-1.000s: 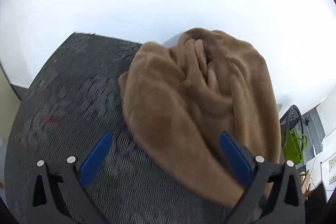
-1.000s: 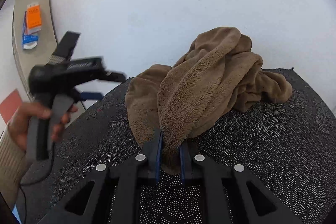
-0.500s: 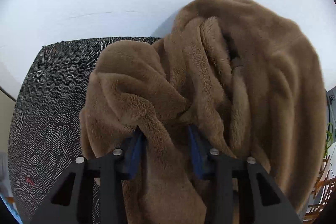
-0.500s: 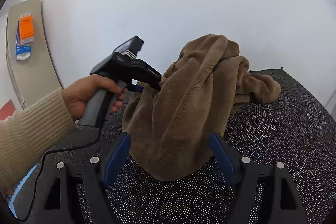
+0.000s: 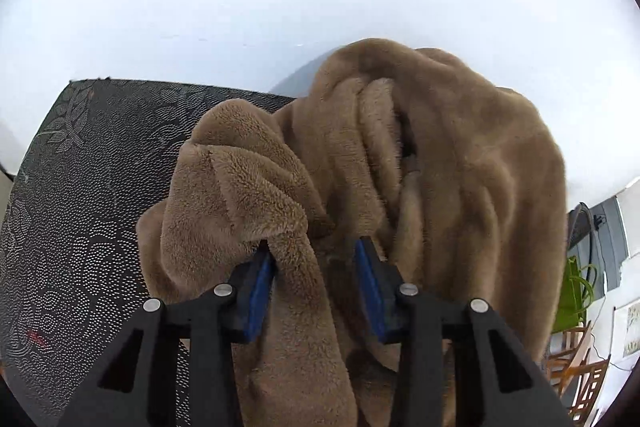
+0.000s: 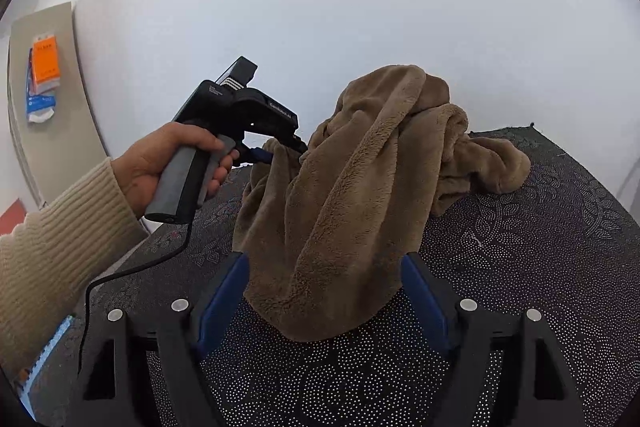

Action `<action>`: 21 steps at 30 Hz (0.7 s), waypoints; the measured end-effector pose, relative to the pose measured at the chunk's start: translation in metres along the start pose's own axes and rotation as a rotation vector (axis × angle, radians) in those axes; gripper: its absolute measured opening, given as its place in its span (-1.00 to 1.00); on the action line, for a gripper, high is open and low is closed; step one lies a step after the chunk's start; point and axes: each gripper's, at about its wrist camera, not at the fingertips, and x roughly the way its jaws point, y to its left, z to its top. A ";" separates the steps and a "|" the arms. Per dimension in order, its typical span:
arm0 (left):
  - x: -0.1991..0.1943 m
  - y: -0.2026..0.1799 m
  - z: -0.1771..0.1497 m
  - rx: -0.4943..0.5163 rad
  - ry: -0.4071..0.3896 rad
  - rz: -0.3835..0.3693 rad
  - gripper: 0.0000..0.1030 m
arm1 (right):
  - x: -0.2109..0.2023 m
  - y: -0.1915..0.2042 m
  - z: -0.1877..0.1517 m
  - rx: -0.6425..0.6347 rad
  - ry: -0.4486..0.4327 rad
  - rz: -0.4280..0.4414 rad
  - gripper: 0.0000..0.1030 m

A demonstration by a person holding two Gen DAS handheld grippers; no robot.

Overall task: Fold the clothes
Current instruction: 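Grasp another blanket edge with the left gripper while the right gripper holds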

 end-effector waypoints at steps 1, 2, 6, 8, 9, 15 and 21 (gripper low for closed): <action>-0.002 -0.002 0.000 0.006 -0.001 -0.008 0.05 | 0.000 0.000 0.000 0.000 0.000 -0.001 0.55; -0.005 -0.003 0.000 0.009 -0.010 -0.008 0.19 | 0.000 0.000 0.000 0.001 -0.001 -0.002 0.55; -0.017 -0.008 0.001 0.021 -0.043 -0.002 0.36 | 0.000 0.001 0.002 0.005 0.000 -0.005 0.55; -0.020 -0.008 0.004 0.026 -0.058 0.014 0.45 | -0.001 0.002 0.002 0.009 0.003 -0.004 0.55; -0.021 -0.009 0.005 0.029 -0.065 0.023 0.45 | -0.002 0.003 0.003 0.010 0.003 -0.005 0.55; -0.046 -0.012 0.002 0.055 -0.213 0.225 0.49 | -0.005 0.005 0.004 0.009 0.000 -0.011 0.55; -0.023 -0.009 0.012 0.051 -0.131 0.092 0.56 | -0.006 0.009 0.006 0.005 0.004 -0.019 0.55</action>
